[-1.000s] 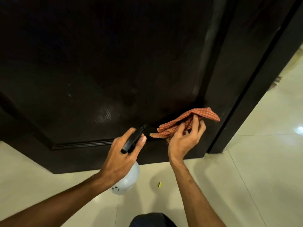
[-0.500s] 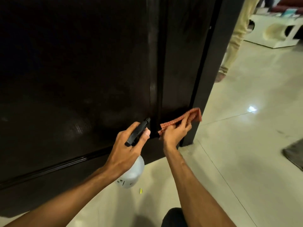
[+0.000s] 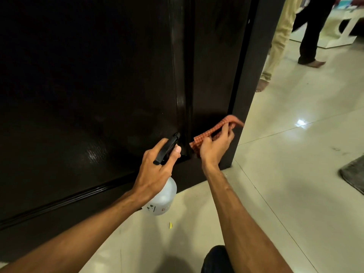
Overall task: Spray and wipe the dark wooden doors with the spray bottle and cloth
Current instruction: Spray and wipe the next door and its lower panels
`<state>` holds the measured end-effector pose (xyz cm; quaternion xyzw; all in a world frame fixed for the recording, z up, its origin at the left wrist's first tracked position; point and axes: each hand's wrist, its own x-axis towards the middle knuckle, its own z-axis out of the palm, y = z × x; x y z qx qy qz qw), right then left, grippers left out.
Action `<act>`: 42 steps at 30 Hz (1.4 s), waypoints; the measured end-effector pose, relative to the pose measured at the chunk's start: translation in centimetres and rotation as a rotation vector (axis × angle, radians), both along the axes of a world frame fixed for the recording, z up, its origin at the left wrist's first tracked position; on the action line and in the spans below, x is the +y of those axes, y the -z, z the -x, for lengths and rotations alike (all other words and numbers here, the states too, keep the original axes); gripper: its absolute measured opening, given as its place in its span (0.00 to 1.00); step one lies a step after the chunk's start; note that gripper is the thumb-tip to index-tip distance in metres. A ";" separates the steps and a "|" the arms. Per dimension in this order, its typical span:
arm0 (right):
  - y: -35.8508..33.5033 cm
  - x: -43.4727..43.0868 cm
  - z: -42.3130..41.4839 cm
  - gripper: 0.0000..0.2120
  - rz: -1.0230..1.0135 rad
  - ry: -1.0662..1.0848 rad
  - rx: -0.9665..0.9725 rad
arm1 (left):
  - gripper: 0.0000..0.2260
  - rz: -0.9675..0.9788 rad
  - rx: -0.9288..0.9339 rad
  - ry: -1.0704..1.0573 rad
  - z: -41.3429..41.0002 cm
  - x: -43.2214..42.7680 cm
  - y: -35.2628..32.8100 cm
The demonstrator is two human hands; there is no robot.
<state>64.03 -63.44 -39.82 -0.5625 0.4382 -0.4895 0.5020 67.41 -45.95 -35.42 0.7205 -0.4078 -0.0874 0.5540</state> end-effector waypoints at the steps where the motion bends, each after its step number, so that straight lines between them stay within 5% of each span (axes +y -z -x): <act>1: -0.6 -0.1 -0.3 0.35 0.108 0.012 -0.004 | 0.14 -0.001 -0.002 -0.005 -0.1 0.0 0.1; 3: 0.2 0.3 -0.8 0.36 0.189 0.030 0.042 | 0.13 -0.007 -0.007 -0.020 -0.3 0.1 0.2; 8: 2.5 1.3 -0.3 0.33 -0.152 0.002 0.064 | 0.13 -0.007 -0.001 -0.073 -0.9 0.3 0.2; 13: -0.2 2.4 -1.2 0.38 0.486 -0.009 0.120 | 0.12 -0.001 -0.001 -0.120 -1.3 1.2 0.2; 18: 2.7 4.5 -1.5 0.35 0.214 0.054 0.125 | 0.09 -0.034 -0.025 -0.147 -1.4 3.4 -0.1; 26: -1.2 5.0 -2.5 0.24 0.859 -0.066 0.243 | 0.11 -0.006 -0.043 -0.179 -1.5 5.2 -0.9; 29: 3.0 5.7 -1.4 0.26 0.728 -0.106 0.315 | 0.12 -0.004 -0.046 -0.171 -1.4 5.0 -1.1; 33: 3.1 6.8 -1.2 0.21 0.471 -0.109 0.185 | 0.12 0.013 -0.032 -0.174 -1.0 4.7 -2.0; 40: -4.8 5.8 -2.6 0.27 0.632 -0.097 -0.004 | 0.09 -0.009 -0.088 -0.154 -1.0 5.4 -1.5; 42: -3.2 5.8 -2.8 0.29 0.545 -0.049 0.007 | 0.09 0.001 -0.073 -0.162 -0.8 5.4 -1.5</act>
